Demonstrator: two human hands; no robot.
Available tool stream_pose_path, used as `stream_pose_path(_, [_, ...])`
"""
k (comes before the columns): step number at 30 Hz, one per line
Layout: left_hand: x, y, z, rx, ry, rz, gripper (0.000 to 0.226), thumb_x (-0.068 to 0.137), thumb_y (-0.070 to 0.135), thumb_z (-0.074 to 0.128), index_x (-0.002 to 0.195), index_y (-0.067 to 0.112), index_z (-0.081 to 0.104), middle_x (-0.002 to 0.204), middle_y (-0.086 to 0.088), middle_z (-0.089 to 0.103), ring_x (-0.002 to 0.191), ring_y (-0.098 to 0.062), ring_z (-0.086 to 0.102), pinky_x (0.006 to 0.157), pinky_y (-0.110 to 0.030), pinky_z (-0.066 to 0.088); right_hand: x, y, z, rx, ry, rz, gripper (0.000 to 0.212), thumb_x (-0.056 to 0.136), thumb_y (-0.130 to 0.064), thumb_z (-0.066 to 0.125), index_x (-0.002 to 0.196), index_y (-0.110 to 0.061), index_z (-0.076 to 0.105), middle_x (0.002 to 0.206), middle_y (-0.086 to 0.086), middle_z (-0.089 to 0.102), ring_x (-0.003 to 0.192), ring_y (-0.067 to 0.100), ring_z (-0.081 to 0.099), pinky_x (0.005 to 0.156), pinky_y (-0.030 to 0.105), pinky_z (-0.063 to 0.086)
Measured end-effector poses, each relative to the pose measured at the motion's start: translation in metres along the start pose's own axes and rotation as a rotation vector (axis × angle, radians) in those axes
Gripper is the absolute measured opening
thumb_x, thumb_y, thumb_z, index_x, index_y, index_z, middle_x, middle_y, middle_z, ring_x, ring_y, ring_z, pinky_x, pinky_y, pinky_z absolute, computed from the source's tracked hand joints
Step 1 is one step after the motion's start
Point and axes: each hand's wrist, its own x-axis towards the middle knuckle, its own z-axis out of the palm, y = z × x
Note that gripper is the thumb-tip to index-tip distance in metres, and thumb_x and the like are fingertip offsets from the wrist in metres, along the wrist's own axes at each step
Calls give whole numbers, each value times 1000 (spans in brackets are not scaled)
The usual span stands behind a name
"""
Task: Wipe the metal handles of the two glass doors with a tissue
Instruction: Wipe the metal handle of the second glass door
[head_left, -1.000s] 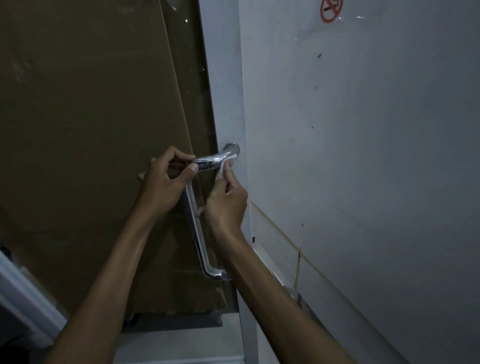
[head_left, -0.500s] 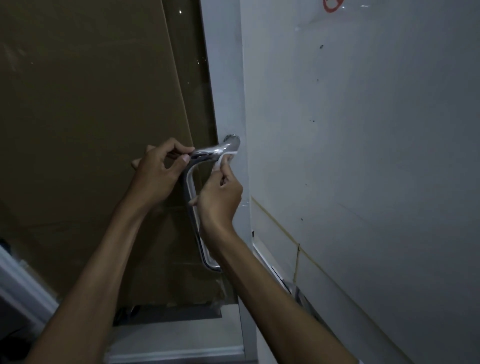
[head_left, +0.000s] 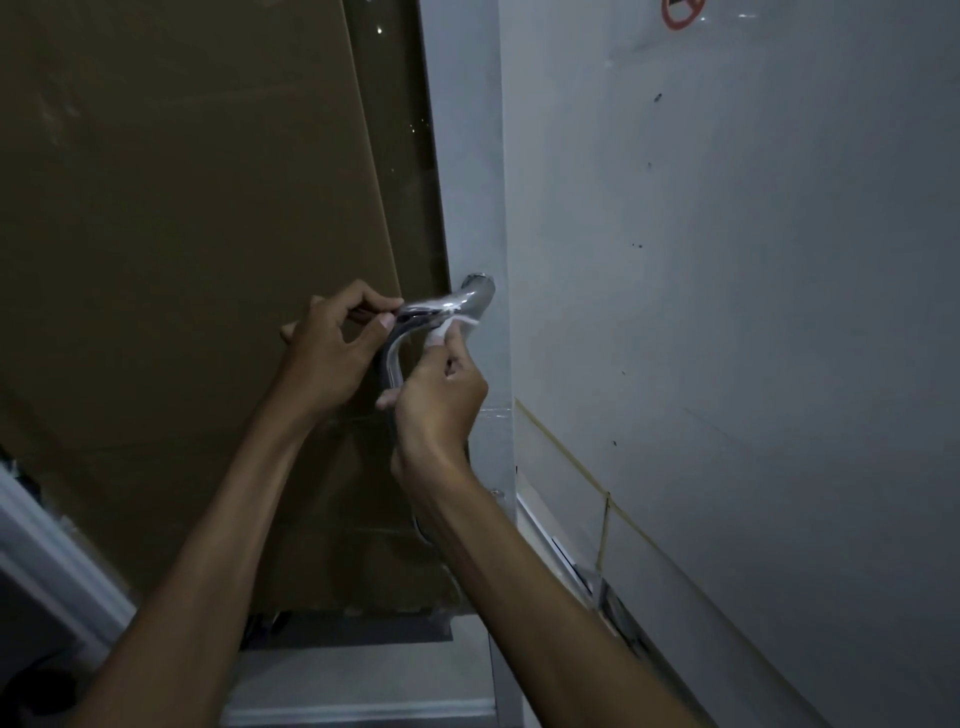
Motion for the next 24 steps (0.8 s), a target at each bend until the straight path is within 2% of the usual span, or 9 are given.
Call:
stream_pose_path(1, [0, 0, 0, -2, -3, 1, 13, 90, 53, 54, 97, 53, 65, 112, 27, 73, 116, -15, 65, 118, -61, 28, -2, 0, 0, -9, -30, 20, 43, 111, -30, 46, 154, -29, 47, 120, -11, 67, 45, 7, 55, 50, 22, 54])
stream_pose_path(4, [1, -3, -2, -28, -7, -1, 12, 91, 51, 56, 98, 51, 66, 115, 27, 73, 117, -16, 66, 115, -63, 33, 0, -3, 0, 39, -10, 57, 41, 111, -28, 48, 151, -26, 51, 138, 2, 63, 45, 6, 55, 49, 20, 52])
stream_pose_path(9, [1, -3, -2, -50, -9, 0, 11, 93, 48, 58, 98, 49, 67, 115, 28, 73, 116, -13, 66, 111, -63, 39, -3, -1, 6, 32, -57, 107, 40, 110, -30, 49, 150, -27, 53, 130, 10, 67, 43, 6, 53, 51, 21, 54])
stream_pose_path(13, [1, -4, -1, -103, -15, 1, 11, 94, 40, 61, 98, 42, 70, 113, 23, 75, 112, -12, 68, 109, -59, 45, -2, 3, 7, 34, -46, 87, 40, 111, -31, 47, 150, -27, 53, 114, -5, 70, 44, 7, 54, 49, 21, 52])
stream_pose_path(15, [1, -5, -1, -99, -29, 1, 11, 94, 40, 60, 99, 44, 70, 114, 22, 75, 114, -13, 68, 109, -61, 44, -11, 11, 7, -92, -122, 51, 42, 111, -32, 45, 152, -29, 49, 94, -20, 68, 47, 8, 54, 47, 23, 51])
stream_pose_path(17, [1, -6, -2, -110, -27, 16, 11, 95, 39, 61, 98, 46, 70, 114, 20, 75, 113, -14, 68, 108, -61, 45, -12, 15, 4, -204, -174, 1, 42, 111, -33, 46, 153, -30, 49, 92, -27, 63, 49, 9, 59, 46, 24, 50])
stream_pose_path(19, [1, -7, -2, -106, -20, 24, 11, 95, 39, 61, 98, 46, 69, 114, 20, 75, 111, -15, 68, 108, -63, 44, -3, 20, -2, -296, -154, -55, 39, 110, -36, 47, 149, -31, 55, 99, -23, 65, 62, 11, 69, 51, 30, 57])
stream_pose_path(22, [0, -3, 1, -96, -10, 38, 14, 95, 33, 62, 96, 45, 69, 112, 18, 75, 109, -16, 67, 108, -61, 44, -1, 35, -11, -564, -160, -226, 38, 110, -35, 45, 146, -35, 56, 104, -17, 71, 87, 6, 69, 78, 37, 62])
stream_pose_path(24, [-2, -2, 1, -108, -2, 41, 16, 96, 28, 62, 95, 42, 69, 111, 16, 75, 107, -17, 66, 108, -57, 44, -3, 40, -15, -757, -184, -311, 41, 110, -28, 44, 148, -39, 53, 99, -14, 68, 82, 5, 64, 70, 29, 54])
